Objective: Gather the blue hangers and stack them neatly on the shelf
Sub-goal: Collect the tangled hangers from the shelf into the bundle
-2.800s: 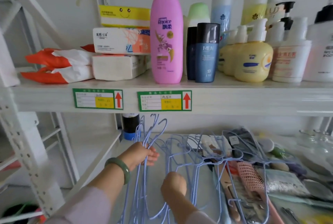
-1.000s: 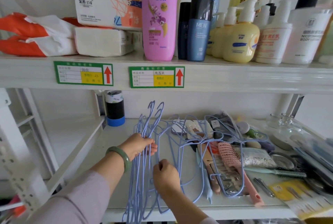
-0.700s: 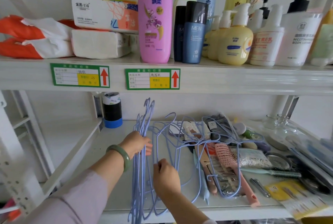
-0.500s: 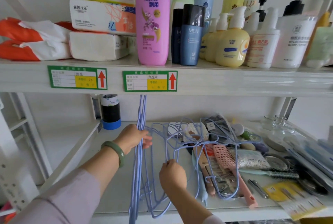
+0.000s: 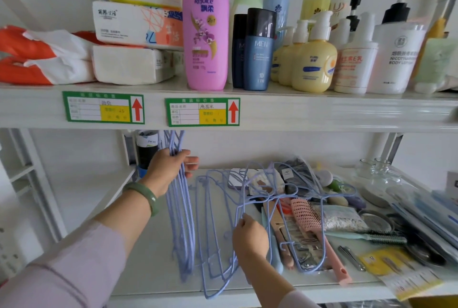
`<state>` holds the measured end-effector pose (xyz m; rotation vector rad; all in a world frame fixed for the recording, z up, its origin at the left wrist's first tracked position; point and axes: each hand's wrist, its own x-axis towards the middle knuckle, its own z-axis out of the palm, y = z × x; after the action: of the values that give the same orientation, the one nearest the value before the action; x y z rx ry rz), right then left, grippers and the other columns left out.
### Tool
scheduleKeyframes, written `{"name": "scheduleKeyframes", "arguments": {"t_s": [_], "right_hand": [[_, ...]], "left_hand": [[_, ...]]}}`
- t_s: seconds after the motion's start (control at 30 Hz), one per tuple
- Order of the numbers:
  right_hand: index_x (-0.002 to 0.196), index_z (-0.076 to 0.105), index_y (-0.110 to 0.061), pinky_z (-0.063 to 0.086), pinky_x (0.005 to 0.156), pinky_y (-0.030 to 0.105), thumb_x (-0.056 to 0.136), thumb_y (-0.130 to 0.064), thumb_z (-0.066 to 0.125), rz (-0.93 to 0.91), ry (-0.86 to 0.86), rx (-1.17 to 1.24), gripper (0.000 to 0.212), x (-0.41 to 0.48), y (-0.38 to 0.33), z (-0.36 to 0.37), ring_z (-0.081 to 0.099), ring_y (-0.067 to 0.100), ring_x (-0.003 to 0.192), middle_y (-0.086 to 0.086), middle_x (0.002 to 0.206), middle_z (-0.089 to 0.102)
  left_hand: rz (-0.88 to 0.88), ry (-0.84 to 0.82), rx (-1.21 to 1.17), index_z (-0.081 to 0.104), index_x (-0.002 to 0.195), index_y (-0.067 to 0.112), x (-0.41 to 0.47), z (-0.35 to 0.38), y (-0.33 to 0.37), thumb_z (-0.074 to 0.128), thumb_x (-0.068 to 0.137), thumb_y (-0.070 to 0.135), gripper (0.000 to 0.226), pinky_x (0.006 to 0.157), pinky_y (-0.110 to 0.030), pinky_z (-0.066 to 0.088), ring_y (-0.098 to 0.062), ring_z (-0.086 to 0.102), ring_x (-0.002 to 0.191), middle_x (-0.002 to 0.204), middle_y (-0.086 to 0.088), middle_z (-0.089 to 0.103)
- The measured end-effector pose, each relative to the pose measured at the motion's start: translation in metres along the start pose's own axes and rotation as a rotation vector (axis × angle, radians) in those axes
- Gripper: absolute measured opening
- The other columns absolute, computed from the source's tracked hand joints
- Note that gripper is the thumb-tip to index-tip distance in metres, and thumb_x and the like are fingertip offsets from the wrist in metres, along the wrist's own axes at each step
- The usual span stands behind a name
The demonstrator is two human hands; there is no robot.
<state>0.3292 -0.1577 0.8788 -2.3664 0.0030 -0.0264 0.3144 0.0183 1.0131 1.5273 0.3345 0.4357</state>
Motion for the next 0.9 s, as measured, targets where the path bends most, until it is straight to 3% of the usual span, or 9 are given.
{"name": "scheduleKeyframes", "arguments": {"t_s": [0.17,0.27,0.37,0.43,0.53,0.6,0.67,0.77,0.9], "right_hand": [[0.097,0.063,-0.012,0.042,0.058,0.03,0.096,-0.023,0.039,-0.213,-0.002,0.182,0.026,-0.013,-0.017,0.013,0.061,0.033,0.074,0.014,0.08,0.07],[0.103,0.062,-0.018,0.036,0.057,0.031,0.096,-0.029,0.039,-0.269,-0.048,0.217,0.026,-0.025,-0.025,0.022,0.057,0.03,0.07,0.009,0.073,0.064],[0.112,0.06,-0.023,0.033,0.058,0.028,0.097,-0.031,0.038,-0.282,-0.088,0.235,0.028,-0.034,-0.028,0.028,0.06,0.031,0.076,0.007,0.073,0.062],[0.111,0.06,-0.021,0.033,0.058,0.029,0.097,-0.031,0.038,-0.285,-0.089,0.251,0.028,-0.039,-0.029,0.028,0.058,0.031,0.072,0.003,0.07,0.057],[0.103,0.06,-0.018,0.033,0.057,0.031,0.097,-0.029,0.037,-0.292,-0.11,0.276,0.027,-0.047,-0.028,0.024,0.05,0.026,0.065,0.003,0.068,0.054],[0.09,0.059,-0.017,0.04,0.059,0.035,0.097,-0.03,0.036,-0.295,-0.113,0.226,0.026,-0.047,-0.021,0.021,0.05,0.026,0.065,0.003,0.068,0.055],[0.09,0.059,-0.018,0.048,0.068,0.035,0.095,-0.029,0.038,-0.25,-0.078,0.125,0.024,-0.039,-0.01,0.016,0.059,0.029,0.078,0.005,0.081,0.062],[0.118,0.053,-0.017,0.047,0.089,0.032,0.092,-0.029,0.048,-0.109,-0.092,-0.069,0.029,-0.021,0.008,0.009,0.057,0.023,0.11,0.005,0.121,0.056],[0.119,0.053,-0.018,0.048,0.09,0.034,0.083,-0.047,0.056,-0.046,-0.199,-0.21,0.047,-0.014,0.015,0.013,0.056,0.024,0.112,0.004,0.122,0.055]], "left_hand": [[-0.135,-0.088,0.103,0.054,0.091,0.004,-0.005,-0.001,-0.032,0.045,0.097,0.008,0.011,0.042,-0.022,0.056,-0.012,0.069,0.051,0.08,-0.009,0.068],[-0.18,-0.1,0.137,0.055,0.085,0.004,-0.009,0.006,-0.053,0.046,0.096,0.007,0.015,0.043,-0.023,0.057,-0.019,0.066,0.064,0.078,-0.009,0.065],[-0.223,-0.099,0.103,0.054,0.075,0.001,-0.009,0.015,-0.068,0.045,0.096,0.003,0.023,0.041,-0.026,0.055,-0.019,0.064,0.05,0.067,-0.012,0.063],[-0.253,-0.111,0.105,0.053,0.074,0.002,-0.009,0.02,-0.074,0.042,0.096,0.002,0.025,0.047,-0.028,0.056,-0.016,0.067,0.048,0.058,-0.008,0.069],[-0.311,-0.151,-0.009,0.051,0.077,0.002,-0.013,0.026,-0.079,0.042,0.097,0.005,0.022,0.045,-0.028,0.058,-0.013,0.069,0.043,0.05,-0.005,0.069],[-0.297,-0.148,-0.05,0.052,0.073,-0.001,-0.015,0.03,-0.081,0.047,0.095,0.003,0.023,0.043,-0.026,0.057,-0.013,0.067,0.04,0.059,-0.012,0.064],[-0.266,-0.135,-0.01,0.052,0.071,-0.002,-0.016,0.033,-0.083,0.051,0.094,0.002,0.023,0.043,-0.025,0.057,-0.012,0.066,0.039,0.065,-0.015,0.058],[-0.272,-0.119,0.033,0.053,0.076,-0.003,-0.015,0.034,-0.083,0.052,0.093,0.002,0.017,0.044,-0.026,0.058,-0.013,0.067,0.04,0.068,-0.015,0.061],[-0.281,-0.13,0.088,0.053,0.081,-0.001,-0.014,0.034,-0.081,0.053,0.093,0.003,0.013,0.043,-0.025,0.057,-0.012,0.067,0.04,0.072,-0.016,0.064]]}}
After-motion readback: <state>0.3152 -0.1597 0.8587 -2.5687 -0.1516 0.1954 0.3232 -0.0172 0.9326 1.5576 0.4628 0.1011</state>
